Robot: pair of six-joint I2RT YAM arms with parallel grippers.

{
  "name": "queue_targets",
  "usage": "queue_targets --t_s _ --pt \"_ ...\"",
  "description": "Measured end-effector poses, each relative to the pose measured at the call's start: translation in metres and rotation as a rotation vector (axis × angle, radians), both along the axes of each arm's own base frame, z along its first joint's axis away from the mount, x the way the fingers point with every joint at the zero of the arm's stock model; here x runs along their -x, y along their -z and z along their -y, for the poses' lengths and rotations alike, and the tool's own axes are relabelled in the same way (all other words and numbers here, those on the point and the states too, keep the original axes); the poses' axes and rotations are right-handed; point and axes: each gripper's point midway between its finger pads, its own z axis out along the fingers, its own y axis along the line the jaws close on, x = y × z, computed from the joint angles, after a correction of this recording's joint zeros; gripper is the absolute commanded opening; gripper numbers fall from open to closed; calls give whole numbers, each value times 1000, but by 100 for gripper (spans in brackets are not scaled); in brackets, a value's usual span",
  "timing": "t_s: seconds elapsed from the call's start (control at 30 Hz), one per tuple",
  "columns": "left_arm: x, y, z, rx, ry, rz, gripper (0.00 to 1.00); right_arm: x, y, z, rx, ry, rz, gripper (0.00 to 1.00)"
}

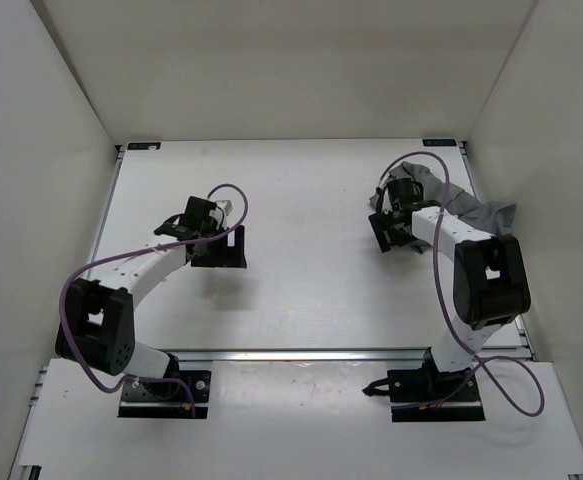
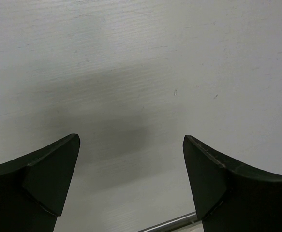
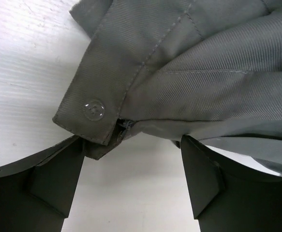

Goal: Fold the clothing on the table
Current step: Move the skirt to the center of the board

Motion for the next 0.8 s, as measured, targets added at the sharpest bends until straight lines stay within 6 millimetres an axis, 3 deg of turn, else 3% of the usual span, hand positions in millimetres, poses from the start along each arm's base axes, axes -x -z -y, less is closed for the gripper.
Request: queue_targets --t_s 0.13,0.23,0.43,0.57,0.67,0.73,0.8 --pt "3 3 0 -2 9 -16 98 -6 -1 -5 -28 -8 22 75" --pt "6 5 2 -5 19 -37 99 -12 -1 -17 -40 -41 46 57" --pt "8 6 5 -3 30 -59 99 -19 13 -23 -36 -61 44 1" --pt "11 7 6 -2 36 -74 99 -26 8 -23 -53 -44 58 0" --pt "10 6 7 5 36 -69 98 -37 -8 -35 -84 -59 88 0" --pt "6 5 6 12 30 -58 99 -43 -24 -56 -104 -92 116 0" --pt "-3 2 3 35 6 -29 99 -41 -43 -93 -140 -158 143 0"
